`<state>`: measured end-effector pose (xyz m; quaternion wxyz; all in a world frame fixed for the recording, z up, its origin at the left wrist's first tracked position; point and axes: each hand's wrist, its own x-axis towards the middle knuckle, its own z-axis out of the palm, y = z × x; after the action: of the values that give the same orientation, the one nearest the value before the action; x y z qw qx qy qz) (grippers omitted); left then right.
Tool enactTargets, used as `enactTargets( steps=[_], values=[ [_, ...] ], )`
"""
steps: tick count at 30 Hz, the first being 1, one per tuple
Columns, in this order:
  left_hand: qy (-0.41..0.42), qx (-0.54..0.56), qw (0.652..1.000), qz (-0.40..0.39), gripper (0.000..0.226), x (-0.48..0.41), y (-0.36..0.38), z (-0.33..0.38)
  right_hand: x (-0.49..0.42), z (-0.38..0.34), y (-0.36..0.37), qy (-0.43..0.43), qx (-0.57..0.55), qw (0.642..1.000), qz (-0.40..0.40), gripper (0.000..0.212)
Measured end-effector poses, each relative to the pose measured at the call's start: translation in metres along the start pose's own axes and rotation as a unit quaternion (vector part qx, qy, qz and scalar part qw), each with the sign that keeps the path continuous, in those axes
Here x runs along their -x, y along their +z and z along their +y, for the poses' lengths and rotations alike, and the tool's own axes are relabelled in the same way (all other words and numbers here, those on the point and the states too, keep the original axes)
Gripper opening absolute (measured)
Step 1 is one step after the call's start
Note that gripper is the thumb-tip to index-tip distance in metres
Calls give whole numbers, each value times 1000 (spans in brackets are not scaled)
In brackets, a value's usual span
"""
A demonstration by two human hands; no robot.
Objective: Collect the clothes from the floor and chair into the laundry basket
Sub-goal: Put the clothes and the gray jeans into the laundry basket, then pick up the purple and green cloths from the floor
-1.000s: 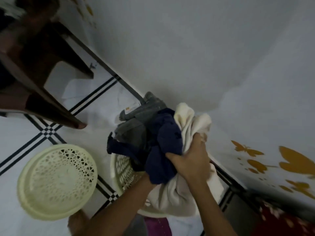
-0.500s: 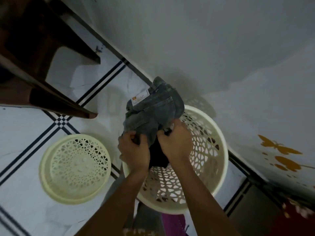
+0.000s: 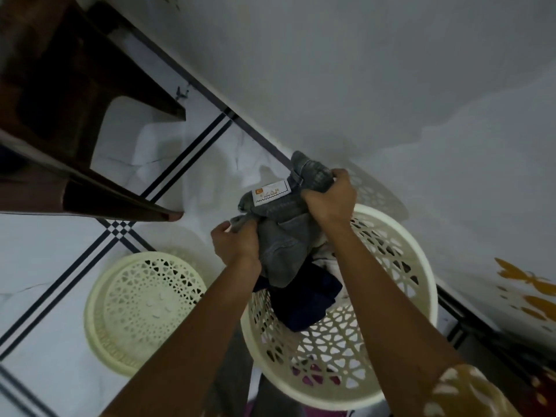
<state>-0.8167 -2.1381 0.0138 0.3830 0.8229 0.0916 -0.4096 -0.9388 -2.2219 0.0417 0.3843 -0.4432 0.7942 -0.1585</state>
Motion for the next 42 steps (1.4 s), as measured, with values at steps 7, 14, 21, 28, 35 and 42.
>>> enactTargets(
  steps=[7,14,21,28,35,42],
  values=[
    [412,-147,859,-266,23,105,-57,-53,87,46,-97,-62,-58,993,80,22],
    [223,-636,571,-468,27,53,-20,-143,131,204,-72,12,116,993,-18,69],
    [379,-764,389,-349,73,19,47,-148,100,272,22,73,277,932,-222,90],
    [505,-737,370,-255,42,47,50,-131,100,230,-15,48,139,985,-91,56],
    [753,-487,252,-364,30,186,2,-150,218,230,-114,5,15,976,219,40],
    [722,-515,94,-453,33,234,-81,-249,380,321,-72,158,-47,939,302,36]
  ],
)
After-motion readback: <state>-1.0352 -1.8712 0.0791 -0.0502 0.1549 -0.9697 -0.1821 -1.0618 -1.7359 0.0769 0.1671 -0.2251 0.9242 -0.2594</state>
